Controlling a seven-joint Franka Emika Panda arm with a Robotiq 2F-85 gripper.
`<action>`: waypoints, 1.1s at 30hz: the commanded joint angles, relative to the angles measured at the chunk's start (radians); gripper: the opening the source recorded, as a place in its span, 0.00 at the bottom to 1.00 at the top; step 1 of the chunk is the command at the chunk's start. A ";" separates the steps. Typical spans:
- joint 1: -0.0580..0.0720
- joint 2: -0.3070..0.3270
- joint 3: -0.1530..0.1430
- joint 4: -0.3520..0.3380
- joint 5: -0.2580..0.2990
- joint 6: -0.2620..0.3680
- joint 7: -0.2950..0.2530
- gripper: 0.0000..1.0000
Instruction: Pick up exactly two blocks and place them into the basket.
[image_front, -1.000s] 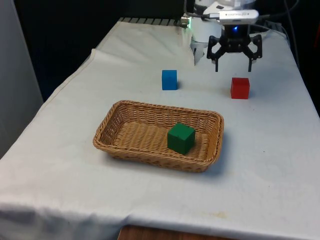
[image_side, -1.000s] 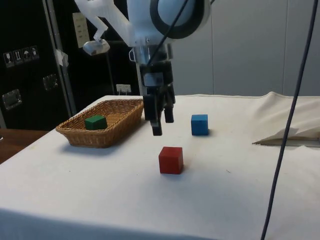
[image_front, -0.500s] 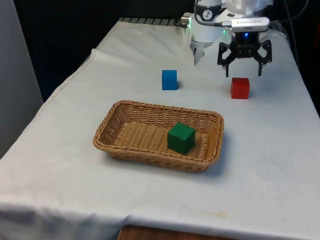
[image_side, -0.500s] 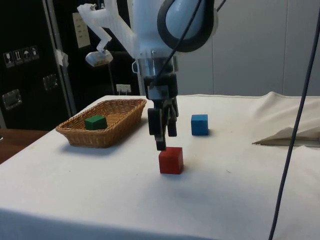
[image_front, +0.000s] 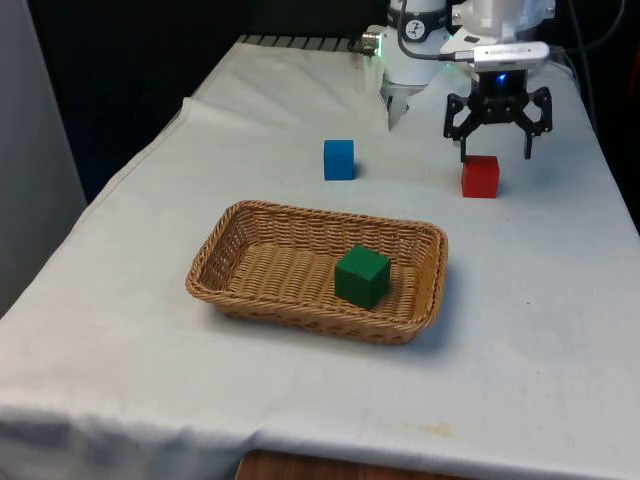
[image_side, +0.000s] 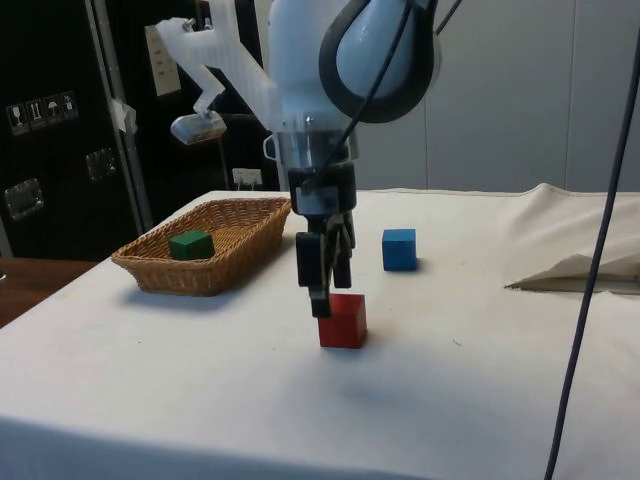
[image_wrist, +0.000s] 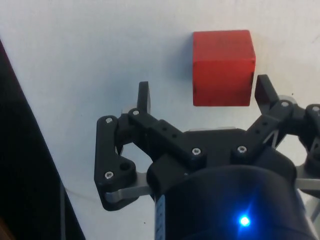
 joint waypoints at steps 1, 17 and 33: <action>-0.002 -0.006 0.007 -0.005 0.016 0.003 -0.010 1.00; -0.002 0.003 -0.011 -0.019 -0.017 0.000 0.000 1.00; -0.004 0.056 -0.035 0.002 -0.055 0.013 0.015 1.00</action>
